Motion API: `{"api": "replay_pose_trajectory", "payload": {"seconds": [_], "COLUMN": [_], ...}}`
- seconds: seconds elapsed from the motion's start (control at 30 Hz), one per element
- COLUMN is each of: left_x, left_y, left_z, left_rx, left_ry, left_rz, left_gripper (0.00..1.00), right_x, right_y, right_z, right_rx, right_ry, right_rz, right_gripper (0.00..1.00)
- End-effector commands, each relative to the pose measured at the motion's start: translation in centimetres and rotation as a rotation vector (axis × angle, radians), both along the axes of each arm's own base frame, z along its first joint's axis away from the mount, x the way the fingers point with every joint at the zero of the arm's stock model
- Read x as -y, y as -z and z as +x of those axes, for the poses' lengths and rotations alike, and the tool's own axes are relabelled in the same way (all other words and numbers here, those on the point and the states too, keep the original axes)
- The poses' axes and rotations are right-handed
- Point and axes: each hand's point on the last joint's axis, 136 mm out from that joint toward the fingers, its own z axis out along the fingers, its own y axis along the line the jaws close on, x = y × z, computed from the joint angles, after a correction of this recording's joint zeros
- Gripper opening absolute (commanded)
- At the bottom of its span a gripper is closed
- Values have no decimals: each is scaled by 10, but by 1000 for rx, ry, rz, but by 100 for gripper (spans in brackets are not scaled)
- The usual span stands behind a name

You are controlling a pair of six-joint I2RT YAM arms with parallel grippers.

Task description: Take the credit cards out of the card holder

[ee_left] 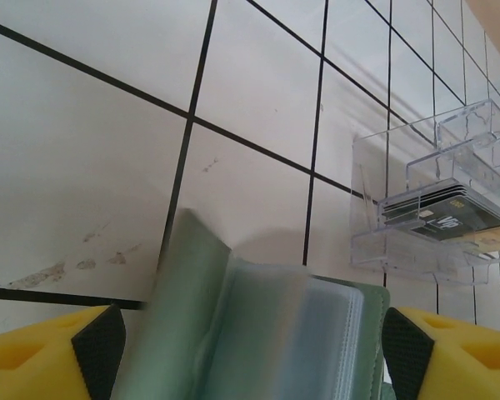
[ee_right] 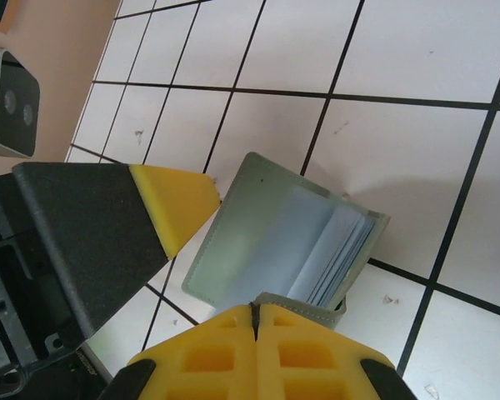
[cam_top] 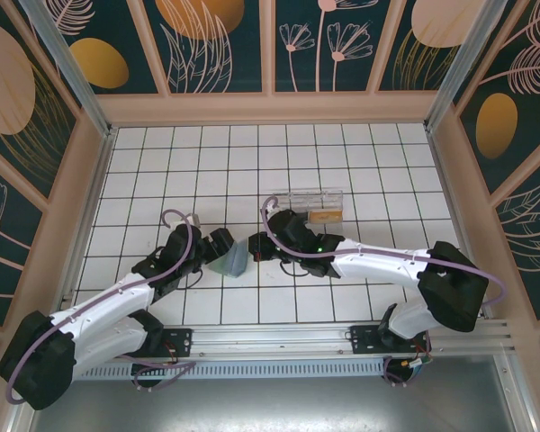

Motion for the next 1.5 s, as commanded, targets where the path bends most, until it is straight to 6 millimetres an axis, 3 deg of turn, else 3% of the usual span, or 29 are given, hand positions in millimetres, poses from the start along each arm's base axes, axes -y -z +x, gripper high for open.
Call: {"api": "replay_pose_trajectory", "payload": {"seconds": [0.0, 0.07, 0.3, 0.53, 0.67, 0.97, 1.33, 1.47], "left_x": [0, 3, 10, 18, 16, 24, 30, 34], "left_y": [-10, -10, -5, -6, -11, -12, -7, -6], "left_z": [4, 4, 2, 2, 4, 6, 4, 4], "left_rx": [27, 29, 26, 38, 59, 47, 29, 23], "left_ry": [11, 21, 60, 87, 85, 109, 136, 154], "left_rz": [12, 6, -9, -54, -42, -62, -68, -73], "left_gripper": [84, 98, 98, 99, 96, 82, 77, 66], "right_x": [17, 27, 63, 84, 82, 42, 56, 53], "right_y": [3, 11, 45, 57, 45, -18, 1, -7], "right_z": [5, 6, 11, 15, 14, 0, 1, 0], "right_rx": [24, 18, -4, -9, 0, 101, 85, 93], "right_ry": [53, 73, 135, 167, 154, 18, 66, 48], "right_rz": [-32, -52, -145, -180, -148, -24, -72, -46], "right_gripper": [0, 0, 0, 0, 0, 0, 0, 0]}}
